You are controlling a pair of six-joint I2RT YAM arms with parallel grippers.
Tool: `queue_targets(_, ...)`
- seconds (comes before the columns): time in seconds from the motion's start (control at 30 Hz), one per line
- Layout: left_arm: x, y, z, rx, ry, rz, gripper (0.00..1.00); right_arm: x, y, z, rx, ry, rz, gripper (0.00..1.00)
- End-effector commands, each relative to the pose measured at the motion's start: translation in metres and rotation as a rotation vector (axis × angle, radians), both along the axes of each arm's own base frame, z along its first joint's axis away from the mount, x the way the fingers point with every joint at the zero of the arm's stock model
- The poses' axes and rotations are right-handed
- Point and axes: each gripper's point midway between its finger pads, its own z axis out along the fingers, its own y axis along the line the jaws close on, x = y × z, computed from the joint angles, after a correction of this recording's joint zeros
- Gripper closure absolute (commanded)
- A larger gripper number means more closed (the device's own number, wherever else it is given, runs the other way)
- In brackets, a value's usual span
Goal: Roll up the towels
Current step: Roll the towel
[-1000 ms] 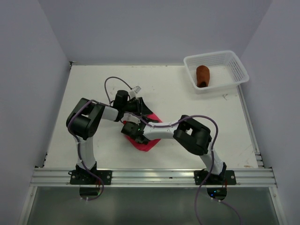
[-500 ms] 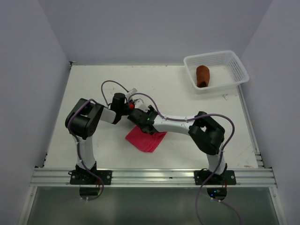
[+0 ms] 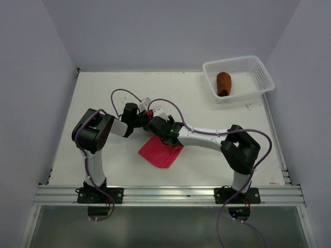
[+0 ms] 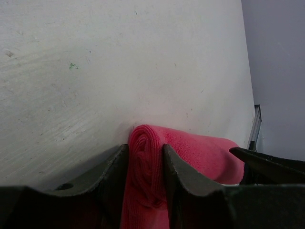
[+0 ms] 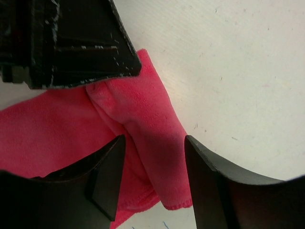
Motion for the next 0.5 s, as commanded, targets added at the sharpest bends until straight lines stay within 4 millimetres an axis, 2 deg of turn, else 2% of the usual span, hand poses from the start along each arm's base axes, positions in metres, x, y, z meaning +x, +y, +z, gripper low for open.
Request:
queue_targets(0.0, -0.024, 0.020, -0.048, 0.118, 0.127, 0.027, 0.60, -0.003, 0.004, 0.032, 0.182, -0.003, -0.004, 0.43)
queue_targets(0.03, -0.024, 0.020, -0.047, 0.120, 0.123, 0.028, 0.60, -0.001, 0.001, 0.037, 0.212, -0.003, -0.009, 0.44)
queue_targets(0.07, -0.023, 0.021, -0.046, 0.122, 0.121, 0.032, 0.60, -0.001, -0.002, 0.053, 0.262, -0.013, -0.003, 0.43)
queue_targets(0.1, -0.023, 0.021, -0.046, 0.124, 0.120, 0.030, 0.60, -0.006, 0.002, 0.054, 0.313, 0.030, 0.027, 0.42)
queue_targets(0.13, -0.022, 0.021, -0.044, 0.127, 0.111, 0.032, 0.60, -0.001, -0.004, 0.054, 0.364, 0.060, 0.027, 0.42)
queue_targets(0.17, -0.022, 0.021, -0.044, 0.127, 0.109, 0.033, 0.60, 0.000, -0.006, 0.064, 0.421, 0.071, 0.034, 0.42)
queue_targets(0.2, -0.021, 0.022, -0.043, 0.129, 0.107, 0.034, 0.60, -0.009, -0.001, 0.060, 0.483, 0.144, 0.080, 0.42)
queue_targets(0.23, -0.020, 0.022, -0.041, 0.132, 0.099, 0.039, 0.60, 0.001, -0.007, 0.064, 0.537, 0.152, 0.071, 0.42)
queue_targets(0.27, -0.019, 0.022, -0.040, 0.131, 0.095, 0.041, 0.60, 0.003, -0.011, 0.067, 0.572, 0.167, 0.069, 0.42)
queue_targets(0.37, -0.018, 0.023, -0.039, 0.137, 0.090, 0.043, 0.60, 0.006, -0.017, 0.060, 0.676, 0.276, 0.058, 0.42)
queue_targets(0.4, -0.019, 0.023, -0.039, 0.138, 0.093, 0.042, 0.60, 0.012, -0.025, 0.050, 0.689, 0.303, 0.012, 0.42)
queue_targets(0.47, -0.019, 0.023, -0.039, 0.139, 0.092, 0.044, 0.60, 0.010, -0.022, 0.042, 0.745, 0.369, 0.025, 0.43)
